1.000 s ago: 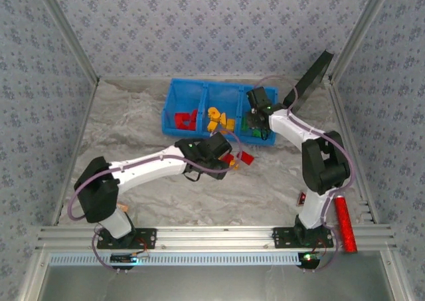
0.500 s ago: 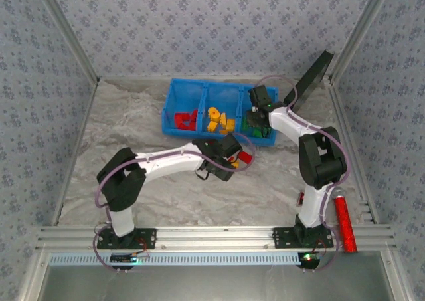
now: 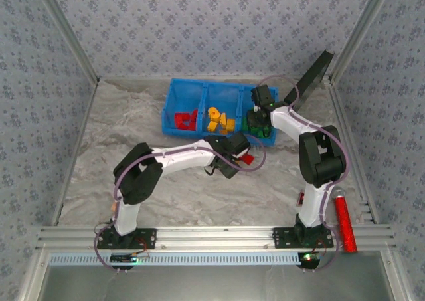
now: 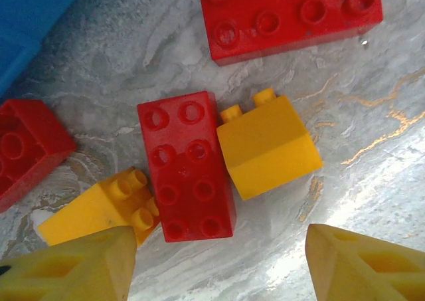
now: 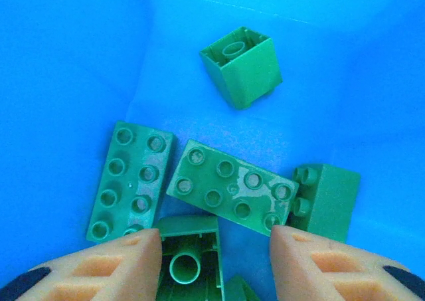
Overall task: Sort the legos into containers by color
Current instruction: Pick up the lego from the center of the table.
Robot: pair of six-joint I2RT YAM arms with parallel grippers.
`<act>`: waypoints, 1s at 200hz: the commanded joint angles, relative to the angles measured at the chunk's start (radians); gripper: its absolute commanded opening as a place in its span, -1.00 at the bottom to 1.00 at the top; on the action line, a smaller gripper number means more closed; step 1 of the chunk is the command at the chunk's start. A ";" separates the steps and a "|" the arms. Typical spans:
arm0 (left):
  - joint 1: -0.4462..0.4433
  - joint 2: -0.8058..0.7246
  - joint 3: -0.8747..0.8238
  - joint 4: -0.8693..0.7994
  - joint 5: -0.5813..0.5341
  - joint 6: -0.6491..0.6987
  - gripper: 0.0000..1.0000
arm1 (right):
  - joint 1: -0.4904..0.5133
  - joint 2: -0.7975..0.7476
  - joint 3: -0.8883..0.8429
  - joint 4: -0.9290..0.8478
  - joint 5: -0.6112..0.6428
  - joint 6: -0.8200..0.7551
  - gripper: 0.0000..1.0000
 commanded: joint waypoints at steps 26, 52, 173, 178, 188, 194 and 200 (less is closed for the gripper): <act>0.027 0.032 0.037 -0.014 0.008 0.062 0.27 | -0.009 0.007 0.015 -0.002 -0.016 -0.018 -0.03; 0.046 0.032 0.019 0.001 0.026 0.077 0.26 | -0.012 0.009 0.013 0.000 -0.020 -0.018 -0.03; 0.039 0.092 0.060 0.000 0.046 0.146 0.25 | -0.016 0.028 0.034 -0.005 -0.033 -0.026 0.04; 0.039 0.094 0.062 -0.001 0.042 0.147 0.26 | -0.017 0.029 0.034 -0.005 -0.034 -0.028 0.04; 0.039 0.098 0.062 -0.004 0.034 0.149 0.27 | -0.019 0.029 0.034 -0.005 -0.034 -0.028 0.04; 0.038 0.101 0.062 -0.003 0.031 0.150 0.27 | -0.020 0.029 0.036 -0.005 -0.036 -0.028 0.05; 0.038 0.103 0.062 -0.003 0.029 0.150 0.28 | -0.021 0.030 0.036 -0.006 -0.037 -0.028 0.05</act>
